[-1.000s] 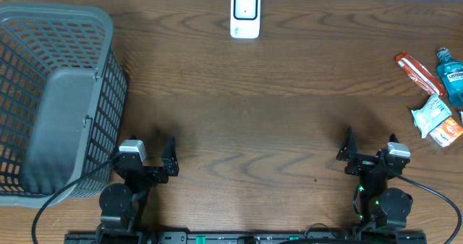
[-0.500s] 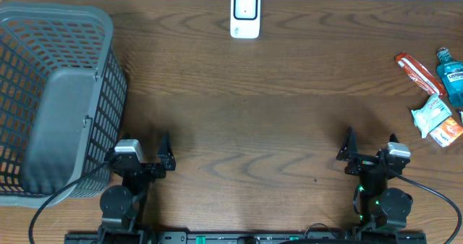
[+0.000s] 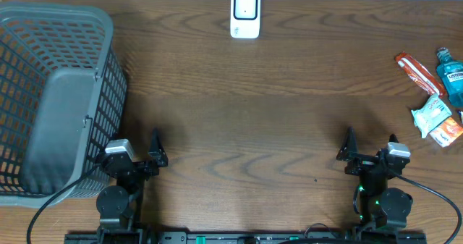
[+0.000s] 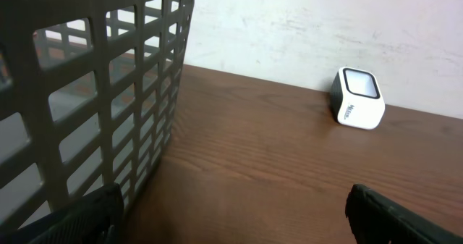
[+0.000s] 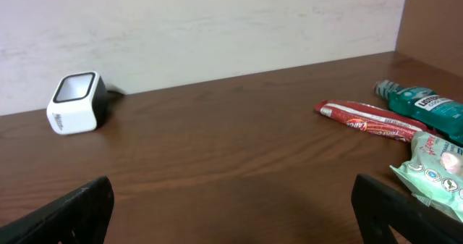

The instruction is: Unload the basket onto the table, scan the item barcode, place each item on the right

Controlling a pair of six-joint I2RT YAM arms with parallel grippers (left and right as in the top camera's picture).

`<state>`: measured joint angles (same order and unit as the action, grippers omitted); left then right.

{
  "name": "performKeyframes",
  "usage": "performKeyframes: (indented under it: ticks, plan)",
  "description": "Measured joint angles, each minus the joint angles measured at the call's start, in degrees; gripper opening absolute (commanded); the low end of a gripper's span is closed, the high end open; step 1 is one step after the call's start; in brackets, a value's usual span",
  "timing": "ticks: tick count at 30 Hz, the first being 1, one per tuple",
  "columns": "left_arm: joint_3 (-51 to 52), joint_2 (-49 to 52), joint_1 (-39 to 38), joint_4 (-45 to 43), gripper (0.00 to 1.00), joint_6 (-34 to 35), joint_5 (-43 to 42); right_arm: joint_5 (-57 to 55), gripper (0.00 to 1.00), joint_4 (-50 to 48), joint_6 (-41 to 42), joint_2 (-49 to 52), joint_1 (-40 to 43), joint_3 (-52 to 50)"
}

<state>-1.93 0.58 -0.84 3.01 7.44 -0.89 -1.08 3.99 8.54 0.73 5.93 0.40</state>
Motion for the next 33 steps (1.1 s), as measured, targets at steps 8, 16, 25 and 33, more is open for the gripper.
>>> performKeyframes:
  ticks: [8,16,25,33]
  plan:
    - [0.0,0.0,0.0,0.0,0.98,0.0,0.0,0.0,0.99,0.0,0.0,0.0,0.0,0.0]
    - [0.0,0.0,0.0,0.0,0.98,0.0,0.0,0.0,0.99,0.0,0.0,0.0,0.0,0.0]
    - [0.0,0.0,0.0,0.0,0.98,0.0,0.0,0.0,0.99,0.0,0.0,0.0,0.0,0.0]
    - [0.0,0.0,0.0,0.0,0.98,-3.1,0.0,0.0,0.99,0.0,0.0,0.0,0.0,0.0]
